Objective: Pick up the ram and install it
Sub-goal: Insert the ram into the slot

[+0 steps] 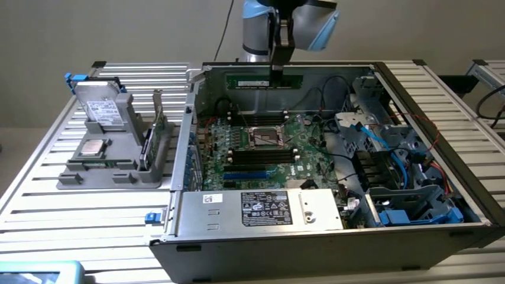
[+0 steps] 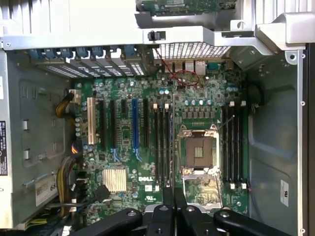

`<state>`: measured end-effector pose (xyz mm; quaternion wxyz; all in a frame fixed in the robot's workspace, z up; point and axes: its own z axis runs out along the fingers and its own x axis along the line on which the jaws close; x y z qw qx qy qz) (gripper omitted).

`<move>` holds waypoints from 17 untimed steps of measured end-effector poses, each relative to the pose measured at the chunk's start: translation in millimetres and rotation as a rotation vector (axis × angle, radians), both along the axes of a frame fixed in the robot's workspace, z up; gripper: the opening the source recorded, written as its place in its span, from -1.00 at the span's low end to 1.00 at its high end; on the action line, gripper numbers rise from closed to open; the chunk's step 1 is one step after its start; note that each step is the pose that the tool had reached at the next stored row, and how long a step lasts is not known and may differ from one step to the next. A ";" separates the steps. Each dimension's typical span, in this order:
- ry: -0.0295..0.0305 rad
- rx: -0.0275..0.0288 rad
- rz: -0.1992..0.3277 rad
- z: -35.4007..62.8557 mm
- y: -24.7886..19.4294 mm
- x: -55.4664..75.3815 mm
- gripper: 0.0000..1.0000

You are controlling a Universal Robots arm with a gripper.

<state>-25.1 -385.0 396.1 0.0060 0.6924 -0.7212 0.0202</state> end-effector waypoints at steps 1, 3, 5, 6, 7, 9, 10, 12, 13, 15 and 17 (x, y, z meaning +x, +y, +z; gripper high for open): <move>0.0000 -0.0020 0.000 -1.3 0.0 0.0 -0.76; -0.0001 -0.0047 0.000 -4.3 0.2 0.0 -0.76; -0.0001 -0.0094 0.000 -7.0 0.3 0.0 -0.76; -0.0002 -0.0133 0.000 -8.2 0.3 0.1 -0.76; -0.0002 -0.0169 0.000 -9.3 0.3 0.3 -0.76; -0.0002 -0.0241 0.000 -11.2 0.3 0.7 -0.76; -0.0003 -0.0275 0.000 -12.2 0.4 0.8 -0.76; -0.0005 -0.0329 0.000 -14.4 0.4 1.1 -0.76; -0.0006 -0.0350 0.000 -15.7 0.4 1.2 -0.76; -0.0006 -0.0399 0.000 -18.3 0.4 1.4 -0.76; -0.0007 -0.0428 0.000 -21.4 0.4 1.5 -0.76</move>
